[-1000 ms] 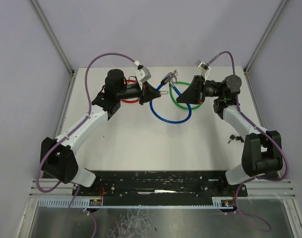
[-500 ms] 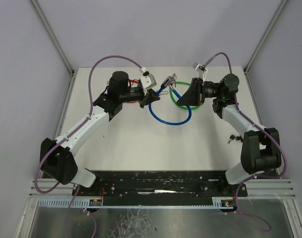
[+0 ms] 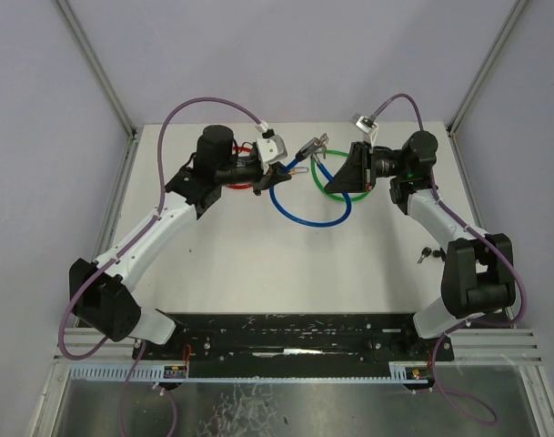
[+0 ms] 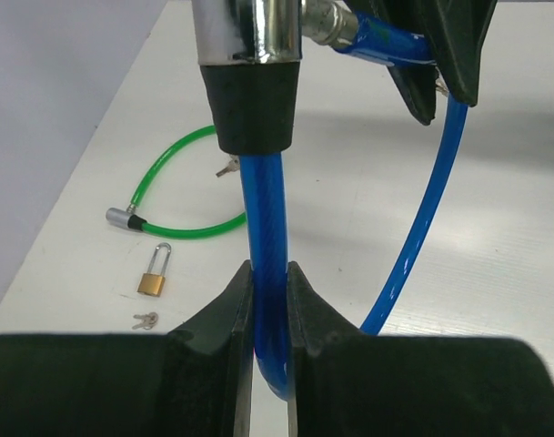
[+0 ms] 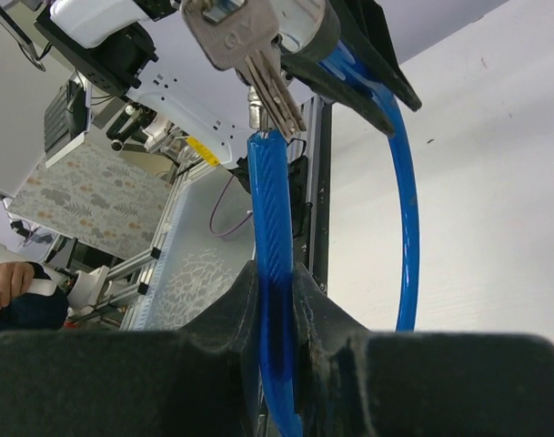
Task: Lock with the key
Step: Lock the lock at the center of the board.
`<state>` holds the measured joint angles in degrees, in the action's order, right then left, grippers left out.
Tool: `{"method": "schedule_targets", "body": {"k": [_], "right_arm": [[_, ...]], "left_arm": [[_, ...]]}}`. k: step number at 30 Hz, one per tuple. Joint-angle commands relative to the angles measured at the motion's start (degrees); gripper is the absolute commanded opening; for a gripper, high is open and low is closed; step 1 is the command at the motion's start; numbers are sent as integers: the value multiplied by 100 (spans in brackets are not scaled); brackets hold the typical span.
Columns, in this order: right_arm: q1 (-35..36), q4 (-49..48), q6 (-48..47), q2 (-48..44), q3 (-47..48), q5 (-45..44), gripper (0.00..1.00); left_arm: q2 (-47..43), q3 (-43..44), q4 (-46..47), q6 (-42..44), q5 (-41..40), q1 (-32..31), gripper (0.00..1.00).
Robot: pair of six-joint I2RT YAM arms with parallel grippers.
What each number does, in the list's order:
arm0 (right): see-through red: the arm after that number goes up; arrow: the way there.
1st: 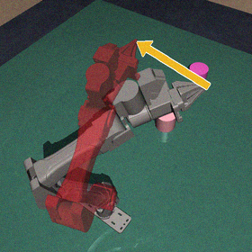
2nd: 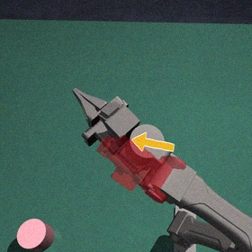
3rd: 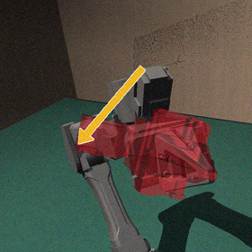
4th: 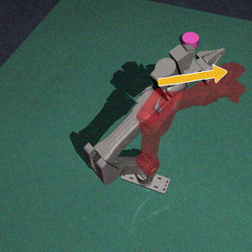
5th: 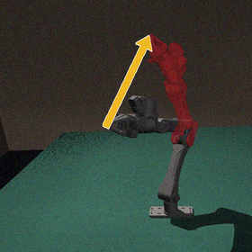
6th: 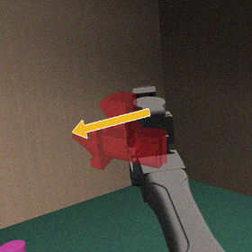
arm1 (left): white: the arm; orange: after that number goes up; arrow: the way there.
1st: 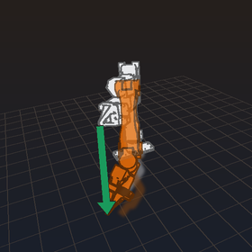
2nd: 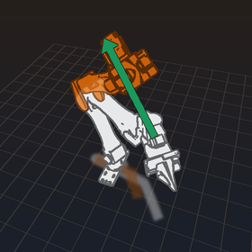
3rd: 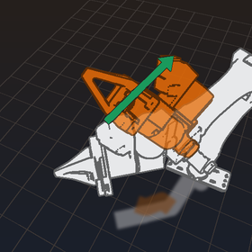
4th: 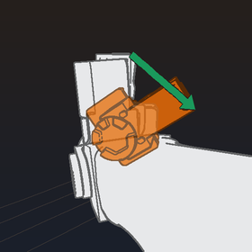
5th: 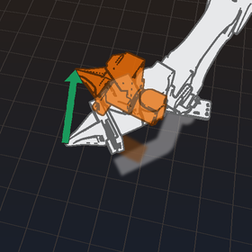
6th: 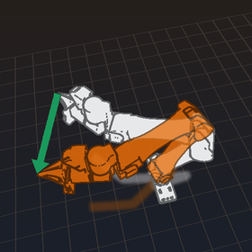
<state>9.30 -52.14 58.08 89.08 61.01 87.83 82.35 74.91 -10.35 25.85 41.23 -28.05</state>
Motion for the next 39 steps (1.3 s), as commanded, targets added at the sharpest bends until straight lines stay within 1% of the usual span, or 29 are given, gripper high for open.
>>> {"method": "schedule_targets", "body": {"k": [1, 2, 4, 6, 8, 9, 13, 20, 23, 28, 31, 34, 37, 39], "right_arm": [[-58, -422, 316, -164, 221, 4, 0], [-66, -683, 512, -160, 191, 31, 0], [-104, -1613, 1328, -106, 135, 86, 0], [-161, -2902, 2412, 45, 161, 139, 0], [-202, -4324, 3730, 326, 372, 239, 0], [-201, -4432, 3987, 420, 466, 272, 0], [-201, -4445, 3961, 473, 470, 255, 0], [-201, -4445, 3838, 504, 753, 213, 0], [-201, -4447, 3424, 591, 737, 322, 6], [-201, -4462, 2989, 1386, 849, 427, 6], [-197, -4454, 2798, 1656, 953, 388, 6], [-127, -4447, 2625, 1537, 840, 173, 6], [-56, -4445, 2404, 1174, 685, -53, 6], [-49, -4445, 2226, 940, 755, -135, 6]], "left_arm": [[-34, 318, -233, 379, 134, -121, 0], [-29, 329, -250, 412, 102, -126, 0], [-34, 326, -282, 450, 37, -123, 0], [-37, 306, -283, 484, 8, -123, 0], [-39, 283, -275, 517, -6, -121, 0], [-27, 270, -275, 537, -1, -121, 0], [-18, 246, -283, 575, 101, -141, 0], [114, 320, -248, 508, 190, -209, 0], [189, 308, -277, 611, -2, -289, 0], [384, 231, -327, 1045, -522, -497, 0], [506, 236, -327, 1142, -672, -554, 0], [541, 218, -250, 1164, -644, -578, 0], [460, 172, -87, 1167, -537, -579, 0], [367, 148, 55, 1153, -481, -583, 0]]}}
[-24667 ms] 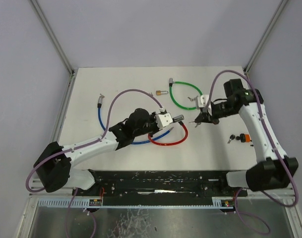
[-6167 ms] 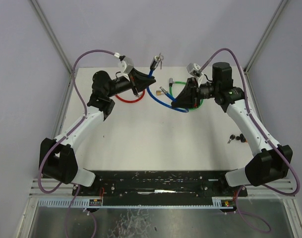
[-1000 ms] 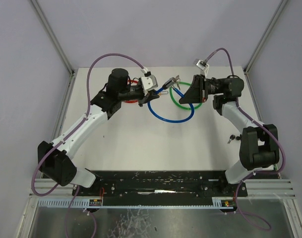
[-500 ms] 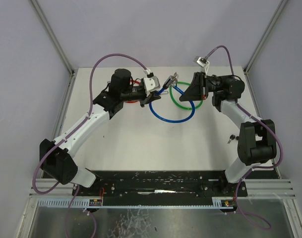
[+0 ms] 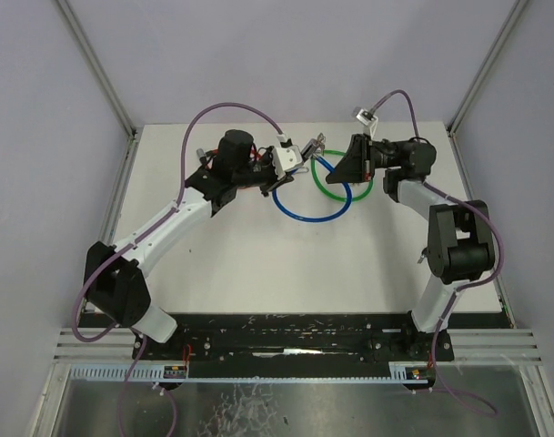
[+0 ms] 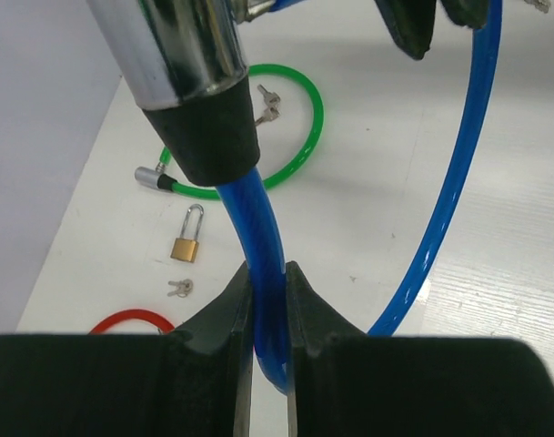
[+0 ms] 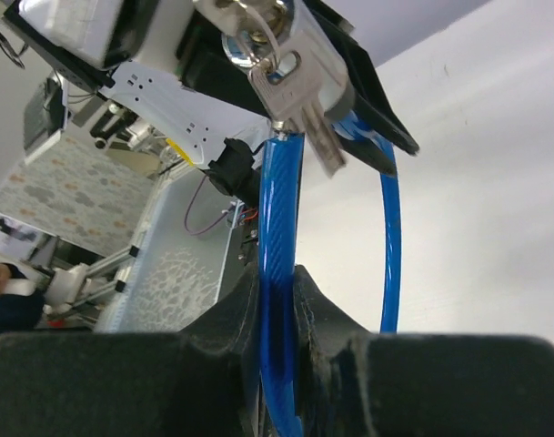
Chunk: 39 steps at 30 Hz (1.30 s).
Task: Lock with the key
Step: Lock the lock at the center of the board.
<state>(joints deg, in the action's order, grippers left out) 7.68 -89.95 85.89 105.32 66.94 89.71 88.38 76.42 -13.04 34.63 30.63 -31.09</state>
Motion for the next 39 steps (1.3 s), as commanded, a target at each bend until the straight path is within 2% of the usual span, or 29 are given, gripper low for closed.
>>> {"method": "schedule_targets", "body": {"k": [1, 7, 9, 11, 13, 14, 15, 17, 18, 19, 27, 34, 39], "right_arm": [[119, -664, -632, -730, 268, -359, 6], [134, -553, -884, -500, 1261, -714, 4], [172, -121, -1170, -435, 1573, -814, 3], [206, 785, -1910, -522, 1730, -904, 3], [267, 2331, -3289, -786, 1741, -1052, 3], [311, 3539, -4392, -941, 1753, -1204, 2], [366, 5179, -5722, -1223, 1850, -1461, 2], [687, 9014, -9024, -1433, 2572, -2334, 3], [891, 10306, -10150, -1428, 2948, -2821, 3], [1009, 10676, -10533, -1465, 2957, -3105, 3], [1042, 9855, -11144, -2290, 1041, -4094, 2], [964, 8261, -11456, -2490, -791, -4120, 2], [779, 6505, -10775, -2350, -1840, -4088, 3]], "left_arm": [[-307, -3, 399, 280, 572, -275, 0], [-551, 169, 574, 411, 228, -275, 0], [-651, 204, 614, 433, 123, -272, 0], [-755, 169, 693, 449, 101, -263, 0], [-807, 173, 709, 452, 94, -243, 0], [-825, 183, 726, 444, 86, -232, 0], [-838, 170, 750, 420, 89, -216, 0], [-870, 114, 854, 342, 115, -189, 0], [-881, 76, 908, 313, 144, -161, 0], [-883, 54, 938, 282, 174, -137, 0], [-383, -156, 643, 269, 160, -166, 0], [75, -518, 812, 446, -304, -518, 0], [423, -615, 772, 610, -706, -705, 0]]}}
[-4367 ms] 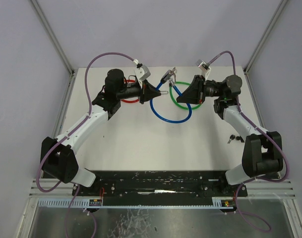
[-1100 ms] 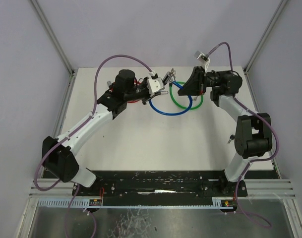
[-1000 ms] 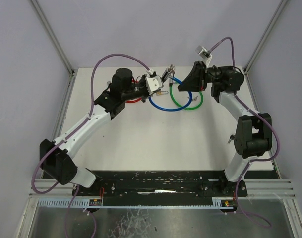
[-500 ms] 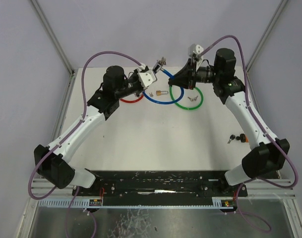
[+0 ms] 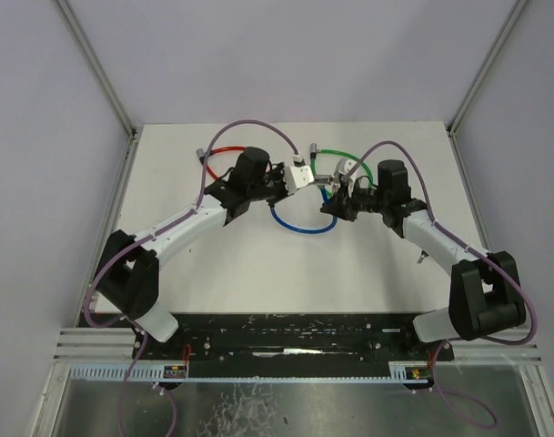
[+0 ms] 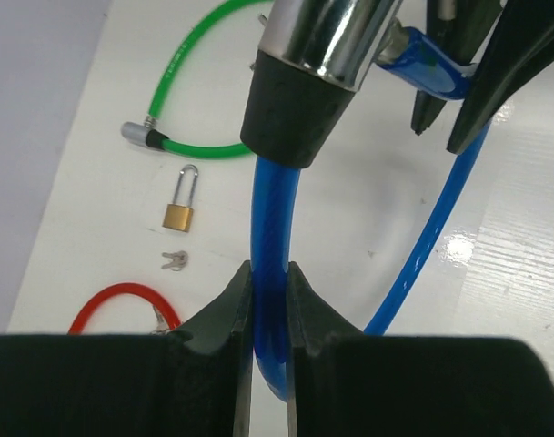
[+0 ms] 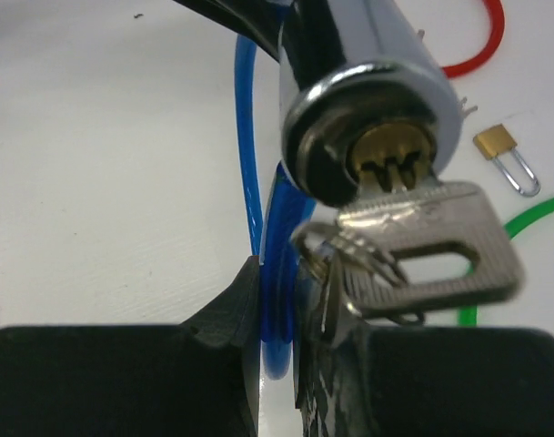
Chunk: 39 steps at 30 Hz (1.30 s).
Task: Lock with the key
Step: Lock the lock at the center of the board.
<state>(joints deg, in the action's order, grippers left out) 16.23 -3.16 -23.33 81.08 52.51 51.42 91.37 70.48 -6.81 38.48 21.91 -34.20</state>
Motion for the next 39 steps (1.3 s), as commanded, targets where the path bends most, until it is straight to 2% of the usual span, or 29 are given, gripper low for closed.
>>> {"method": "schedule_targets", "body": {"k": [1, 8, 11, 17, 20, 22, 26, 32, 39], "right_arm": [[-92, -2438, 226, 129, -537, -255, 3], [-137, -3942, 558, 392, -1317, -217, 6], [-133, -4152, 450, 514, -1450, -197, 7], [-154, -4093, 237, 529, -1604, 134, 9], [-154, -3769, -2, 304, -1647, 423, 18], [-161, -3463, -149, 165, -1624, 441, 22], [-311, -2838, -385, 42, -1510, 416, 23], [-602, -2488, -440, -45, -1511, 413, 25], [-614, -2305, -557, -22, -1577, 456, 34]], "left_arm": [[191, -24, 140, 256, 104, -430, 0], [458, -71, 193, 379, -304, -645, 0], [465, -211, 317, 366, -439, -720, 0], [444, -455, 435, 340, -741, -925, 0], [392, -489, 399, 321, -819, -996, 0], [352, -502, 405, 277, -821, -1022, 0], [382, -504, 384, 154, -992, -1026, 0], [463, -415, 215, 38, -1191, -1018, 0], [454, -389, 209, -1, -1244, -1011, 0]]}}
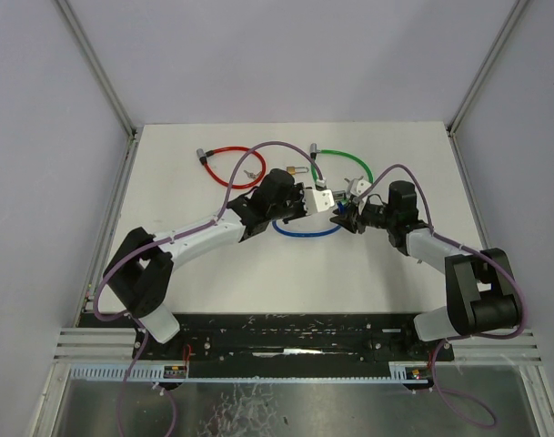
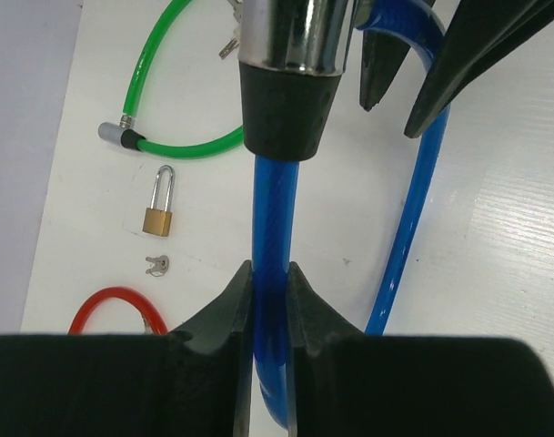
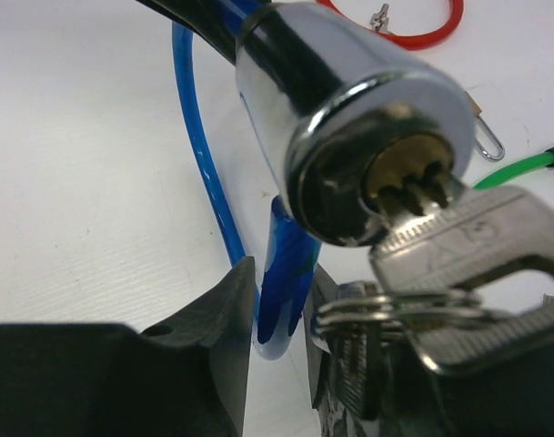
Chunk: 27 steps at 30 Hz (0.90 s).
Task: Lock with the key
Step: Lock the lock at the center of the board.
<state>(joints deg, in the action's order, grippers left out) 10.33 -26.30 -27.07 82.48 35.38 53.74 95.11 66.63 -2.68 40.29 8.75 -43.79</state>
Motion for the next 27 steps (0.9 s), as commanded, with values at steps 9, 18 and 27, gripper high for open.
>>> {"method": "schedule_targets", "body": {"k": [9, 18, 27], "right_arm": [[-265, 425, -259, -307, 149, 209, 50], [-728, 2879, -2195, -454, 795, 744, 65], [-1427, 7176, -4900, -425, 2401, 832, 64]], "left_arm": [[109, 74, -347, -367, -113, 13, 0], [88, 67, -339, -337, -30, 54, 0], [81, 82, -339, -298, 28, 50, 0]]}}
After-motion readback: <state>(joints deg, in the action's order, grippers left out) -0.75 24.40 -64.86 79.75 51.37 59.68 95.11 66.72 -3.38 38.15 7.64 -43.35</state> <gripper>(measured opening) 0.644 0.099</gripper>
